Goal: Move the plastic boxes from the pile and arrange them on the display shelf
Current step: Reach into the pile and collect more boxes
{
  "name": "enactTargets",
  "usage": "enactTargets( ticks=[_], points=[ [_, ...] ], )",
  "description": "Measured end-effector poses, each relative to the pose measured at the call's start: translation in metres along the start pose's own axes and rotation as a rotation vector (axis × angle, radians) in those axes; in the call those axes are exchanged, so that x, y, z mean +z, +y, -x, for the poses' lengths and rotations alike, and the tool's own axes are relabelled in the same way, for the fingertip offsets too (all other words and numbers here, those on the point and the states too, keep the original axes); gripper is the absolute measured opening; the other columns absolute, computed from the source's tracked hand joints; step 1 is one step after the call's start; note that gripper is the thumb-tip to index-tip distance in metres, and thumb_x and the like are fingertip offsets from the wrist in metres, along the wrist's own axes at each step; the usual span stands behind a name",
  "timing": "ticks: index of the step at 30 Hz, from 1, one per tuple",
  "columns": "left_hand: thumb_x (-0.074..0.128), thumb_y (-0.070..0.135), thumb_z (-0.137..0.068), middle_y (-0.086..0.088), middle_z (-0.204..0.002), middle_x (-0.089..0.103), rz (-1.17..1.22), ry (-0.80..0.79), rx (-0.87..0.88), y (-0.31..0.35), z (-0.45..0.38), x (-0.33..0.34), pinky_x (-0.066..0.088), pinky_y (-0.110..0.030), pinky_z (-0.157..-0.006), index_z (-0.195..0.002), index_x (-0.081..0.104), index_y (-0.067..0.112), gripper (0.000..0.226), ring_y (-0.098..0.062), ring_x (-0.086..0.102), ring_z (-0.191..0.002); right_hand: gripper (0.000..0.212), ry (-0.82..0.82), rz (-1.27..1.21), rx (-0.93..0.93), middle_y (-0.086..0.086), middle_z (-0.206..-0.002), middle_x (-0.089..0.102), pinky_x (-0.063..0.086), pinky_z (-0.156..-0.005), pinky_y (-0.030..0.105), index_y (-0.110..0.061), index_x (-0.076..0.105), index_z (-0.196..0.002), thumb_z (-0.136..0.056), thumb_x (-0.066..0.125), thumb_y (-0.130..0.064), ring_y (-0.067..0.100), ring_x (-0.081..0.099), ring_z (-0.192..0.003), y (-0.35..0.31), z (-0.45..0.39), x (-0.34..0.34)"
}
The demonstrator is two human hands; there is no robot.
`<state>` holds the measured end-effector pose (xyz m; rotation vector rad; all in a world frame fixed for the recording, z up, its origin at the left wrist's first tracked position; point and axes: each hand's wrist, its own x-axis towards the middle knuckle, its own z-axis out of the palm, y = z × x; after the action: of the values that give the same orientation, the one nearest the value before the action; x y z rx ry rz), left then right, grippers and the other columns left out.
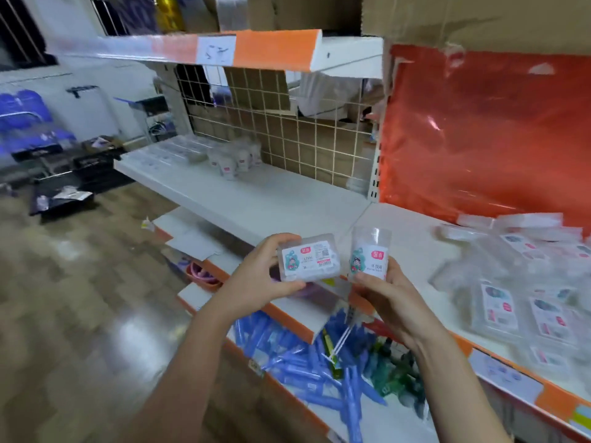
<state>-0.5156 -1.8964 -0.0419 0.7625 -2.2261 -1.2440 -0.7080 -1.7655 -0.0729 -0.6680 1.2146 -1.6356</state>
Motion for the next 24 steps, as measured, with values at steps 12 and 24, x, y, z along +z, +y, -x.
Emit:
enactTargets(
  ticks=[12, 24],
  points=[
    [0.084, 0.028, -0.064, 0.003, -0.119, 0.049, -0.204, 0.244, -0.065, -0.093, 0.01, -0.156, 0.038, -0.005, -0.086, -0.118, 0.047, 0.045, 0.066, 0.005, 0.044, -0.108, 0.022, -0.164, -0.043, 0.146, 0.008, -0.102, 0.067, 0.056, -0.068, 0.024, -0.013, 0.051, -0.111, -0.092, 0.044, -0.003, 0.012, 0.07, -0.08, 0.046, -0.105, 0.144],
    [0.08, 0.021, -0.069, 0.017, -0.118, 0.049, -0.395, 0.263, 0.002, -0.188, -0.093, -0.294, 0.035, -0.003, -0.081, -0.125, 0.043, 0.036, 0.068, -0.01, 0.047, -0.106, 0.053, -0.232, 0.057, 0.123, 0.012, -0.109, 0.066, 0.05, -0.087, 0.036, -0.015, 0.051, -0.115, -0.064, 0.059, -0.012, 0.022, 0.065, -0.094, 0.065, -0.276, 0.254]
  ],
)
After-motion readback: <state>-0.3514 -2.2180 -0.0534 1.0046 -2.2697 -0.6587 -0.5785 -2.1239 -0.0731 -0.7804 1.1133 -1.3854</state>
